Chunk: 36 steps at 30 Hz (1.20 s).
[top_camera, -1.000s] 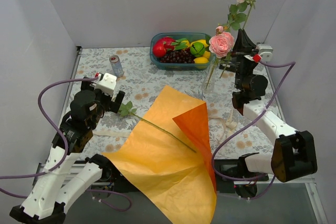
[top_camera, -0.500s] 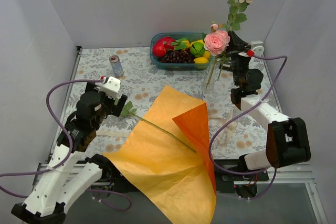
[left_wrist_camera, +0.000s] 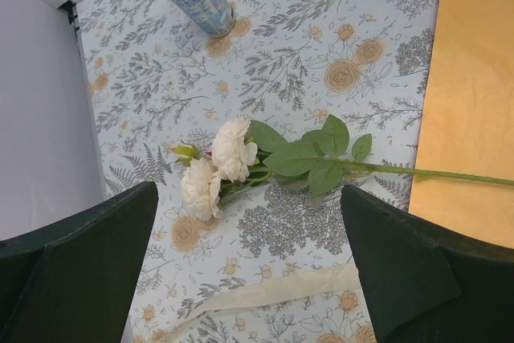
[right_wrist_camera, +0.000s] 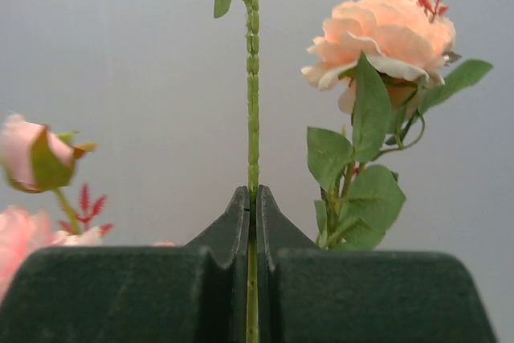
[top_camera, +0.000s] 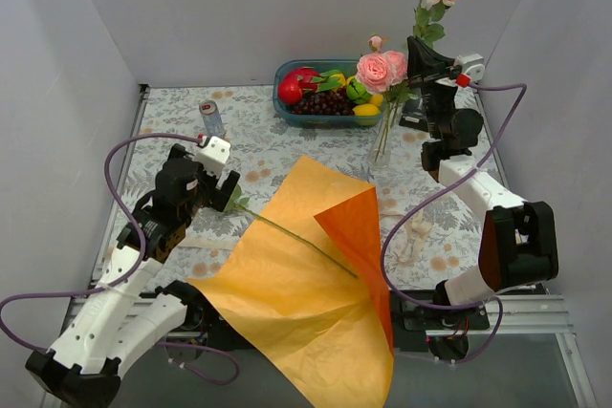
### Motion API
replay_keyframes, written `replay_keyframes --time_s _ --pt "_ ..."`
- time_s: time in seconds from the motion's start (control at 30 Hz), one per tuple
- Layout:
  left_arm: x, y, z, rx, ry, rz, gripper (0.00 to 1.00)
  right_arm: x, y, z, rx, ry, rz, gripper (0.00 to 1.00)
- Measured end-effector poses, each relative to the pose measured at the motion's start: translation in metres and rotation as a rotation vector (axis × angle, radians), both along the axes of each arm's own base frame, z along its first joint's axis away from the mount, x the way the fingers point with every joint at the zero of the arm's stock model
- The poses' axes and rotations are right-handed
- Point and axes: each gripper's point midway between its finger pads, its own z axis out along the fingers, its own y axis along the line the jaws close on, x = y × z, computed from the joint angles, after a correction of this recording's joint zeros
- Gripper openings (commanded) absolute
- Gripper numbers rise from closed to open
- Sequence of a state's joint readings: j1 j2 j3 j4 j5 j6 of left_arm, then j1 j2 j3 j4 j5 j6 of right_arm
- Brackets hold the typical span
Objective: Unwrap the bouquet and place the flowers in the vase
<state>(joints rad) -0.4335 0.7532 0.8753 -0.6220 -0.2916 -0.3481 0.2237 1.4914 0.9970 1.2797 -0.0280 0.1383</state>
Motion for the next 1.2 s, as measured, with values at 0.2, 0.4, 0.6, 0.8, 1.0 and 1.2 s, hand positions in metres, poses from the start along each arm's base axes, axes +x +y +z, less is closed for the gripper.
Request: replay_keyframes --time_s 0.2,0.4,0.6,0.8,1.0,1.2 --pt "0.002 -0.002 -0.004 0.004 0.016 -0.007 0.98 -0.009 0.008 0.012 -0.026 -0.038 0.044 0.01" --pt "0.003 -0.003 -0.004 0.012 0.018 -0.011 0.98 -0.009 0.007 0.011 -0.033 -0.039 0.05 0.01" --pt "0.006 -0.004 -0.005 0.024 0.028 -0.015 0.98 -0.009 0.006 0.012 -0.033 -0.039 0.047 0.01" --pt "0.009 -0.006 -0.01 0.033 0.048 -0.019 0.98 -0.011 0.005 0.021 -0.027 -0.058 0.05 0.01" --pt "0.01 -0.007 -0.011 0.033 0.051 -0.023 0.98 -0.014 0.006 0.033 -0.029 -0.087 0.058 0.01" --pt "0.012 -0.008 -0.009 0.028 0.04 -0.026 0.98 -0.015 0.007 0.036 -0.03 -0.093 0.061 0.01"
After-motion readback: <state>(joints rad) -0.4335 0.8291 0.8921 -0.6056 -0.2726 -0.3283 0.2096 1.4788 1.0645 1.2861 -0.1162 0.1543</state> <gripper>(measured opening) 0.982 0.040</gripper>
